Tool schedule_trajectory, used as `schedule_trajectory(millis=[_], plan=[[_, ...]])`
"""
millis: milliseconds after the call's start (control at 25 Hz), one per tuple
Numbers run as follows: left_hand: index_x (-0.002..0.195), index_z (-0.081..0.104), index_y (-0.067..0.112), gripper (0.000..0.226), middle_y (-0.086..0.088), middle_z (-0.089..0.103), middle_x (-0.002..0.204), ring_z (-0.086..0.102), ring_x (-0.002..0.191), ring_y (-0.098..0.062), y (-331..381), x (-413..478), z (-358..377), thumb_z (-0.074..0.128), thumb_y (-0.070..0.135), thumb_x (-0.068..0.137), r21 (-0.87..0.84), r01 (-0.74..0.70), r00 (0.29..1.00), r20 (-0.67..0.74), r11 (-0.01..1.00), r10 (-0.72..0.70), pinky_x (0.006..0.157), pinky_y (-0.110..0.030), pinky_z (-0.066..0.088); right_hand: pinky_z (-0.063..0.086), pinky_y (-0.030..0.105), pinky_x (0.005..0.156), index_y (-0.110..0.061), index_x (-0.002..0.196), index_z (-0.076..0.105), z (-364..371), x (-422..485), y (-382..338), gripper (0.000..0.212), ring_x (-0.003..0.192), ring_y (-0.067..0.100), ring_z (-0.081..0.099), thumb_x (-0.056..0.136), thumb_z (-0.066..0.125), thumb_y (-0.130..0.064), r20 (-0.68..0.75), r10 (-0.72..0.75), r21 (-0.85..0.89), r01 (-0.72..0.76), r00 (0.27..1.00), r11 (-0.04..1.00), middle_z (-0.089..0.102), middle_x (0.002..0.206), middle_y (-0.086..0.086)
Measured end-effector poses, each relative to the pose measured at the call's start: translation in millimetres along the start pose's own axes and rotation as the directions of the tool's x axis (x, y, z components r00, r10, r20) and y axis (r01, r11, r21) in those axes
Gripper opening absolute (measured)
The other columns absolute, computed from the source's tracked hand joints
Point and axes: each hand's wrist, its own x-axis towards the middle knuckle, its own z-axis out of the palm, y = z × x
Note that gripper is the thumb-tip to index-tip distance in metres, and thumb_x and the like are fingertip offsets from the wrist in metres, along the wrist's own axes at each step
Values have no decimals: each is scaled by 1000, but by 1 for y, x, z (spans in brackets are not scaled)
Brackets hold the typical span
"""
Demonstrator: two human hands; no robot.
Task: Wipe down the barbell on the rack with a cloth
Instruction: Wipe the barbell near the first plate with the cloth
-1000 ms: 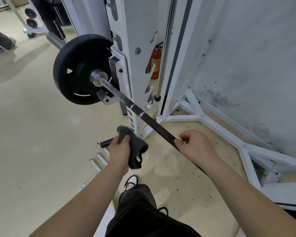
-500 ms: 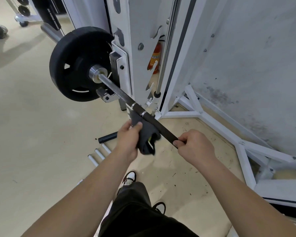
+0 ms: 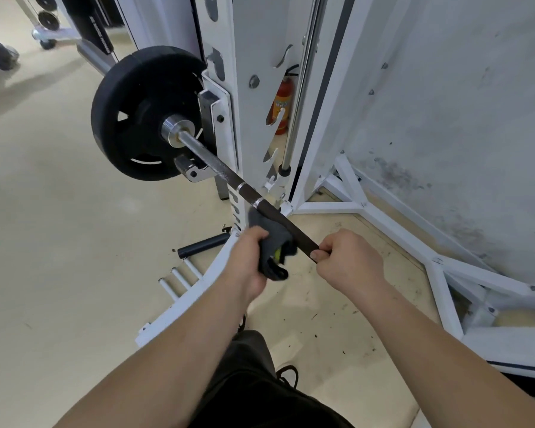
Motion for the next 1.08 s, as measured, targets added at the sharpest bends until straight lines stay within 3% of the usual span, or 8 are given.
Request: schedule_trajectory(millis=[160, 320, 440, 520, 560, 760, 960, 1080], plan=[[103, 67, -3, 20, -20, 73, 84, 69, 64, -26, -34, -43, 5, 55, 5, 90, 163, 95, 978, 167, 982, -123, 54, -28, 56, 44, 26, 54, -24, 72, 71, 1, -1, 3, 23, 67, 17, 61, 90, 66, -38, -5, 5, 7, -5, 1000, 1000, 65, 67, -7], [84, 71, 4, 10, -9, 70, 73, 64, 64, -21, 19, -53, 0, 62, 6, 87, 374, -325, 938, 12, 869, 345, 55, -26, 50, 46, 32, 51, -25, 73, 73, -2, -10, 13, 30, 58, 20, 62, 95, 61, -41, 52, 38, 263, -50, 998, 963, 66, 61, -4], [103, 76, 28, 25, 10, 71, 95, 65, 85, -10, 58, -38, 12, 61, 26, 83, 838, -517, 706, 301, 176, 641, 72, -25, 54, 54, 37, 59, -22, 72, 70, -5, -22, 27, 31, 62, 25, 65, 97, 56, -34, 9, 63, 425, -61, 998, 903, 69, 66, -2], [118, 71, 36, 40, 9, 64, 112, 63, 100, -16, 57, -13, 28, 57, 39, 82, 913, -337, 735, 407, -229, 543, 81, -32, 56, 44, 34, 55, -16, 69, 63, -5, -30, 41, 28, 55, 23, 54, 94, 54, -24, -18, 87, 426, -71, 996, 902, 61, 60, -3], [116, 71, 36, 39, 7, 63, 111, 63, 100, -20, 47, -3, 37, 55, 40, 81, 913, -275, 750, 400, -302, 527, 79, -34, 57, 38, 33, 55, -12, 68, 58, -5, -34, 50, 24, 54, 21, 46, 91, 53, -18, -22, 93, 421, -75, 995, 904, 53, 57, -4], [119, 71, 36, 40, 6, 67, 109, 64, 101, -20, -5, -11, 44, 59, 38, 80, 682, -528, 641, 711, -506, 289, 78, -29, 53, 31, 32, 58, -9, 64, 46, -10, -57, 110, 20, 57, 18, 33, 82, 52, -8, -24, 140, 406, -118, 990, 906, 34, 52, -8], [122, 73, 27, 44, -5, 63, 112, 61, 103, -31, -27, -2, 49, 56, 35, 82, 844, -365, 623, 535, -393, 571, 81, -38, 57, 57, 43, 67, -16, 74, 70, -11, -84, 140, 18, 70, 27, 64, 88, 58, -17, -37, 184, 387, -155, 982, 909, 68, 69, 0], [121, 74, 24, 47, -7, 67, 117, 59, 107, -33, -77, -29, 58, 54, 34, 80, 677, -576, 572, 734, -458, 366, 85, -41, 57, 58, 42, 69, -21, 82, 74, -8, -94, 141, 18, 73, 20, 66, 91, 60, -21, -68, 163, 347, -130, 984, 929, 71, 83, -5]])
